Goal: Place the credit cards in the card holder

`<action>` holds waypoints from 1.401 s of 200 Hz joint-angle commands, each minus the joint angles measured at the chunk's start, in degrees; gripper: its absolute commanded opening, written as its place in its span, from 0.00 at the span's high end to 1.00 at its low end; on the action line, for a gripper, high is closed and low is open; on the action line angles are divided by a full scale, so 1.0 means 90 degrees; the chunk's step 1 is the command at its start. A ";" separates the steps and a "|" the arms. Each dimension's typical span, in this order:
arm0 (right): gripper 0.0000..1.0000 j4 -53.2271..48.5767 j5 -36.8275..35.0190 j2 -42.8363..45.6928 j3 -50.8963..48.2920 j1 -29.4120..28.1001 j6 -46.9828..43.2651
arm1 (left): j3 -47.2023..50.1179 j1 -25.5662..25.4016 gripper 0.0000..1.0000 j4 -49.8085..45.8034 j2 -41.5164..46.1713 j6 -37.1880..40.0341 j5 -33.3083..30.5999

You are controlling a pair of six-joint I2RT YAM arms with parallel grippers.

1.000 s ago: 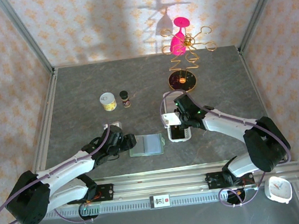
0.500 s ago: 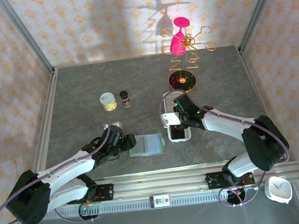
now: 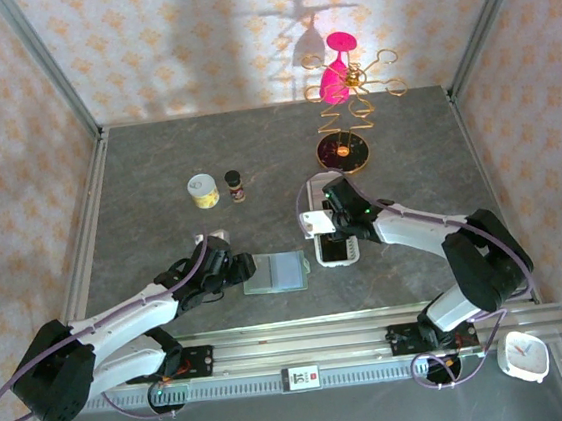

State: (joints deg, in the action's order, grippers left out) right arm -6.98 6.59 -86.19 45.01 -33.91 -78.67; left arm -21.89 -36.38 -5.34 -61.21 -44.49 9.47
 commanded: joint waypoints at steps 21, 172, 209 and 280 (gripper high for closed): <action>0.57 -0.0137 0.0000 0.0395 -0.0019 0.0037 0.0018 | 0.0103 -0.0054 0.44 0.0027 0.0034 0.0031 0.0006; 0.79 -0.0388 -0.0076 0.0774 -0.0119 0.0037 0.0017 | 0.0014 -0.0049 0.46 0.0025 -0.0043 0.0070 0.0031; 0.82 -0.0444 -0.0132 0.0842 -0.0105 0.0037 0.0068 | 0.0020 -0.0051 0.46 0.0013 -0.0028 0.0073 0.0051; 0.95 -0.1402 0.0217 0.1255 0.0066 -0.0108 0.0382 | -0.0142 -0.0047 0.45 -0.0485 0.0216 0.0279 -0.0327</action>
State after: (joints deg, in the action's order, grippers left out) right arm -15.14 8.12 -77.43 44.38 -34.13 -77.19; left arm -21.91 -36.38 -6.15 -60.51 -44.12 9.43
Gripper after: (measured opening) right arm 0.077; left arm 0.544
